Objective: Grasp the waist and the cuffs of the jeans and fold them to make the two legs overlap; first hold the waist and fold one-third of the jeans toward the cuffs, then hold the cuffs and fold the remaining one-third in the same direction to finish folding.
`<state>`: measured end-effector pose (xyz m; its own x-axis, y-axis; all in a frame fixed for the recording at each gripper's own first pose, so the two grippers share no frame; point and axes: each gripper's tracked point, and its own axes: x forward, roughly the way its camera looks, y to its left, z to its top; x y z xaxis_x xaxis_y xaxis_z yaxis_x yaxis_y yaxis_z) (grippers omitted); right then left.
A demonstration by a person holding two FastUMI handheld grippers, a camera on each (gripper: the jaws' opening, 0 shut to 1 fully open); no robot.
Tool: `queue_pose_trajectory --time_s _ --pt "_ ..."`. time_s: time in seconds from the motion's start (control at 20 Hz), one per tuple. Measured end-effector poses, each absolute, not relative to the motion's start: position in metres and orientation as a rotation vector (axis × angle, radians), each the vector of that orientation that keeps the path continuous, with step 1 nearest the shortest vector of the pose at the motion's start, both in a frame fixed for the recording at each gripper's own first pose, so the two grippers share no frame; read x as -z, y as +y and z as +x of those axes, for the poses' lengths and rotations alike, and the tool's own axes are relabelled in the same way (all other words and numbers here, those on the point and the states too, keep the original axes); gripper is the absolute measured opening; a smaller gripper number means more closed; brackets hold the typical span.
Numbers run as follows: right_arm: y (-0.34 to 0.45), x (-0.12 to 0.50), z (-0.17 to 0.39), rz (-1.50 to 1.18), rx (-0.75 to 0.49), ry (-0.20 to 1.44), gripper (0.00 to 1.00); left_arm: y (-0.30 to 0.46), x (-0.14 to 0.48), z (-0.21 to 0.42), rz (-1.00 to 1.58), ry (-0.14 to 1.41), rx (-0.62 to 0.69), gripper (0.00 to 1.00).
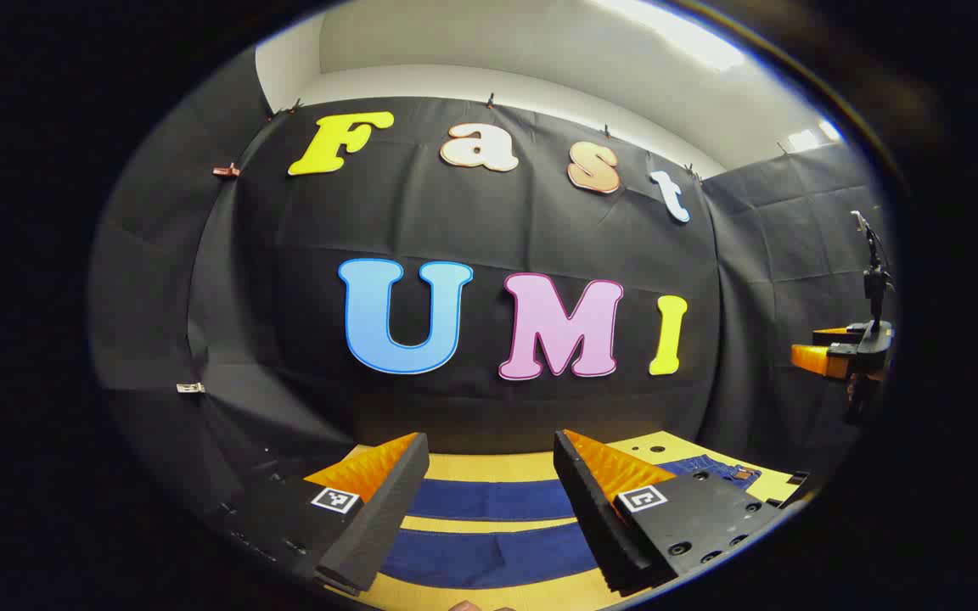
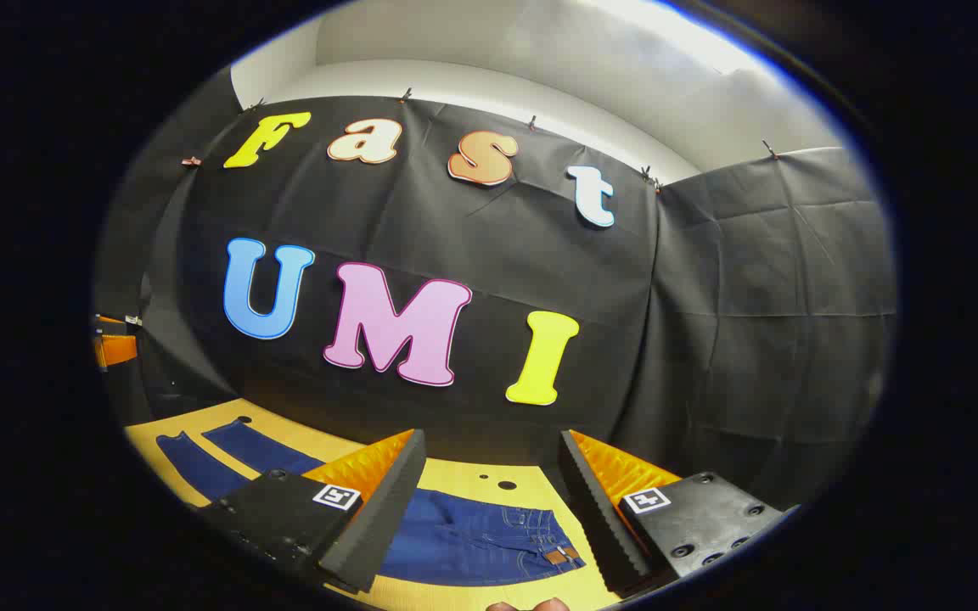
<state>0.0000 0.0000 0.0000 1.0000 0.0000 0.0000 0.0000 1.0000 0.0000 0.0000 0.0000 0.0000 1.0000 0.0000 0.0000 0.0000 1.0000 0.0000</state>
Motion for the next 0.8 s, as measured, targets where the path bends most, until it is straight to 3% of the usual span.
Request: queue_pose_trajectory --time_s 0.8 --pt "-0.025 0.016 0.011 -0.070 0.008 0.048 0.96 0.011 0.015 0.014 0.026 0.044 0.051 0.95"
